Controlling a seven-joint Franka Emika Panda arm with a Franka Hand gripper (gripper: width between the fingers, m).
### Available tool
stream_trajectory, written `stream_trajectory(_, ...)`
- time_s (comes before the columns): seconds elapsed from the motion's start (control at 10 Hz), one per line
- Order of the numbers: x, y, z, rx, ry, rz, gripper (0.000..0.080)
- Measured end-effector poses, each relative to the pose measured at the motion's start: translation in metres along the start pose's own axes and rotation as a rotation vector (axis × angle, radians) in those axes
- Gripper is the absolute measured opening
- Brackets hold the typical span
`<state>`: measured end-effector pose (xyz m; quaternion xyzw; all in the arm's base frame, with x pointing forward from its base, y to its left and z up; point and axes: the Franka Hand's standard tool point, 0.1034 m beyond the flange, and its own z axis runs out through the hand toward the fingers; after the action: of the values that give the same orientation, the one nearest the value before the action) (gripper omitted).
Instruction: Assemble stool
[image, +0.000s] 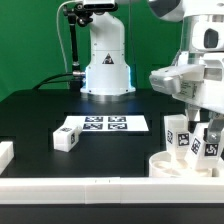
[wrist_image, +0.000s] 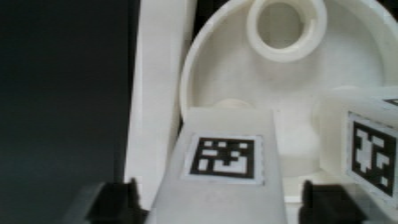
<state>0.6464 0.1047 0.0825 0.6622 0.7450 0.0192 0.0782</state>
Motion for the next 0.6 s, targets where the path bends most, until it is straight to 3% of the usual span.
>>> stream_trajectory(0.1,-0.0012,-0.0016,0.0005,0.008,-0.002,0.001,0.0343)
stream_trajectory(0.6,-0.002,-0.0026,0.0007,0.013,-0.003,0.097,0.0343)
